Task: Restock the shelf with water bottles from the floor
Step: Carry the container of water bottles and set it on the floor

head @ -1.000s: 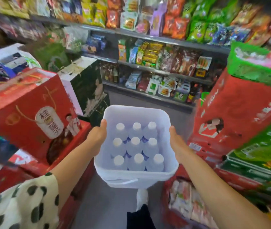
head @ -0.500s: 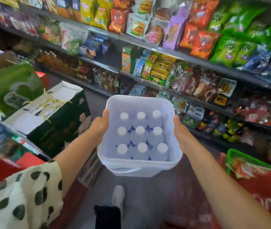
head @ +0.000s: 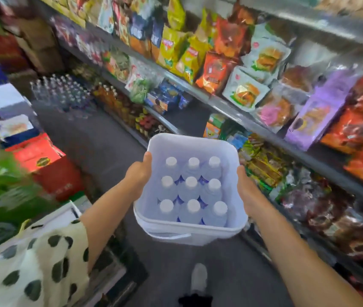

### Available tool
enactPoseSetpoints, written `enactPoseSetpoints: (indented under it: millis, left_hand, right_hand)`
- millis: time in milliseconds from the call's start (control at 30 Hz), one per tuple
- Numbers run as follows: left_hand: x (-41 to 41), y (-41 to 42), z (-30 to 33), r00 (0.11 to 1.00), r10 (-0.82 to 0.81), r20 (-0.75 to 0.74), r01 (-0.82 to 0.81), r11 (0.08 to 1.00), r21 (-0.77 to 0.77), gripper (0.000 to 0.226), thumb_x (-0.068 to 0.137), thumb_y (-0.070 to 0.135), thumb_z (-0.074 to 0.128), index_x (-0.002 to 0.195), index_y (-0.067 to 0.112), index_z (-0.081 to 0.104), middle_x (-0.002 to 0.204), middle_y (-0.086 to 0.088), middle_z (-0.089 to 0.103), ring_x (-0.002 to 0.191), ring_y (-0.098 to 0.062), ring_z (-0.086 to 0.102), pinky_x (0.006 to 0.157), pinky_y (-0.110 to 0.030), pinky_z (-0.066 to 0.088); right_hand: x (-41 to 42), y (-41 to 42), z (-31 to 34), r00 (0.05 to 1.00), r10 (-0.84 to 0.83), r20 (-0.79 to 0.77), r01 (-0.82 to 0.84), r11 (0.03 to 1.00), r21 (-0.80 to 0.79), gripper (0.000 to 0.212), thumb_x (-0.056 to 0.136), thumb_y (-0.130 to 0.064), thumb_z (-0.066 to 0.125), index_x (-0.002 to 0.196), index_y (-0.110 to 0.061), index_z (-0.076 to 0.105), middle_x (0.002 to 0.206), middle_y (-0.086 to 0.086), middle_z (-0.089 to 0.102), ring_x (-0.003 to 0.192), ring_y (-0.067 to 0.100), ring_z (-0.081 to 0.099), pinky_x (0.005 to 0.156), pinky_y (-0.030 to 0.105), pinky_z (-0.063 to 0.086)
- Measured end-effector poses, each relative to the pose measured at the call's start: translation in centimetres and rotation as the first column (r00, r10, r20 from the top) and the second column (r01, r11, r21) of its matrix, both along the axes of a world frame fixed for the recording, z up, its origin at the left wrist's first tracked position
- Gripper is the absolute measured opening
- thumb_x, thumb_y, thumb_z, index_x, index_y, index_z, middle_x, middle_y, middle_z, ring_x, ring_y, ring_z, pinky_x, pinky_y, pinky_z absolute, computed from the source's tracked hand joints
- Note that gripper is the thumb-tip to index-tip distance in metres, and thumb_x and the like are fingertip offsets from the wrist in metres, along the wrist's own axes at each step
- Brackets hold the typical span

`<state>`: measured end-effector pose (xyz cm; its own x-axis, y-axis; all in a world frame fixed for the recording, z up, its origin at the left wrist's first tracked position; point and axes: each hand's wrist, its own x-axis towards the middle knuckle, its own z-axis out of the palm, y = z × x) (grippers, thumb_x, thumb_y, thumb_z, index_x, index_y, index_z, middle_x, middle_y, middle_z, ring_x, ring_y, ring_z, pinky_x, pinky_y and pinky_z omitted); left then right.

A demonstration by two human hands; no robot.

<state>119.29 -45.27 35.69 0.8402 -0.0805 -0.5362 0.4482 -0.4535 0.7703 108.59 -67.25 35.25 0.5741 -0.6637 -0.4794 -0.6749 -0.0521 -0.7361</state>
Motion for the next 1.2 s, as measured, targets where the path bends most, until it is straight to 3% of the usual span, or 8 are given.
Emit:
enactPoseSetpoints:
  millis: [133,267,400,467,633,767,967,1200]
  left_hand:
    - [9.1,-2.2,-1.3,0.983,0.183,-0.001,-0.183,0.983,0.018,0.076,0.095,0.063,0.023,0.136,0.003,0.047,0.135,-0.016,0.05,0.116,-0.035,0.052,0.091,-0.041,0.042]
    - [16.5,-2.9,-2.3,0.934,0.357,-0.019,-0.357,0.934,-0.022,0.071,0.098,0.058,0.023,0.133,0.002,0.048,0.127,-0.014,0.053,0.102,-0.03,0.051,0.084,-0.04,0.04]
    - [23.8,-1.6,-2.2,0.869,0.494,-0.031,-0.495,0.869,-0.028,0.071,0.099,0.056,0.024,0.126,-0.002,0.052,0.09,-0.006,0.053,0.077,-0.021,0.05,0.079,-0.037,0.039]
    - [28.1,-0.4,-2.6,0.836,0.549,0.006,-0.549,0.836,-0.008,0.069,0.1,0.054,0.024,0.126,-0.004,0.052,0.092,-0.008,0.05,0.07,-0.02,0.045,0.079,-0.035,0.036]
    - [39.7,4.6,-4.3,0.787,0.616,0.036,-0.617,0.787,0.022,0.071,0.099,0.055,0.026,0.12,-0.005,0.056,0.106,-0.014,0.054,0.08,-0.023,0.051,0.078,-0.036,0.039]
    - [50.5,9.6,-4.9,0.768,0.64,0.044,-0.641,0.767,0.023,0.076,0.097,0.059,0.025,0.119,-0.006,0.058,0.111,-0.02,0.059,0.088,-0.028,0.052,0.075,-0.034,0.038]
    - [66.8,15.6,-3.6,0.691,0.719,0.074,-0.722,0.691,0.031,0.075,0.097,0.058,0.027,0.14,-0.001,0.041,0.143,-0.021,0.042,0.128,-0.034,0.043,0.102,-0.038,0.034]
    - [88.1,22.7,-4.8,0.697,0.709,0.108,-0.716,0.685,0.134,0.068,0.1,0.051,0.025,0.14,-0.001,0.04,0.143,-0.021,0.04,0.13,-0.035,0.039,0.102,-0.037,0.03]
  right_hand:
    - [12.5,-3.7,-1.3,0.987,0.138,0.08,-0.135,0.99,-0.04,0.062,0.1,-0.05,0.028,0.147,-0.009,0.032,0.153,0.01,0.029,0.138,0.023,0.031,0.109,0.033,0.025]
    - [24.8,-5.0,-2.2,0.945,0.325,-0.04,-0.326,0.945,-0.037,0.087,0.086,-0.073,0.021,0.146,-0.012,0.031,0.153,0.016,0.028,0.137,0.028,0.032,0.11,0.039,0.028]
    - [35.9,-4.3,-0.8,0.883,0.467,-0.055,-0.468,0.883,-0.02,0.064,0.1,-0.052,0.021,0.143,-0.008,0.038,0.149,0.013,0.035,0.132,0.028,0.038,0.095,0.032,0.03]
    - [41.5,-2.9,-0.8,0.834,0.551,-0.029,-0.551,0.833,-0.044,0.056,0.102,-0.045,0.025,0.14,-0.007,0.04,0.148,0.014,0.038,0.132,0.028,0.038,0.1,0.033,0.03]
    - [55.2,2.7,-2.5,0.773,0.634,0.019,-0.634,0.773,-0.001,0.037,0.1,-0.04,0.028,0.108,-0.016,0.053,0.108,0.011,0.051,0.103,0.027,0.05,0.091,0.036,0.037]
    - [66.8,7.1,-3.2,0.726,0.684,0.074,-0.686,0.728,0.006,0.052,0.102,-0.044,0.029,0.139,-0.01,0.042,0.142,0.011,0.043,0.13,0.027,0.041,0.104,0.036,0.032]
    - [84.9,14.2,-3.2,0.694,0.719,0.034,-0.72,0.693,0.043,0.064,0.1,-0.054,0.021,0.145,-0.012,0.035,0.153,0.013,0.03,0.138,0.03,0.032,0.11,0.041,0.028]
    - [107.0,22.5,-5.6,0.703,0.711,0.004,-0.709,0.701,0.084,0.077,0.092,-0.068,0.022,0.147,-0.015,0.034,0.154,0.008,0.03,0.137,0.027,0.035,0.113,0.044,0.028]
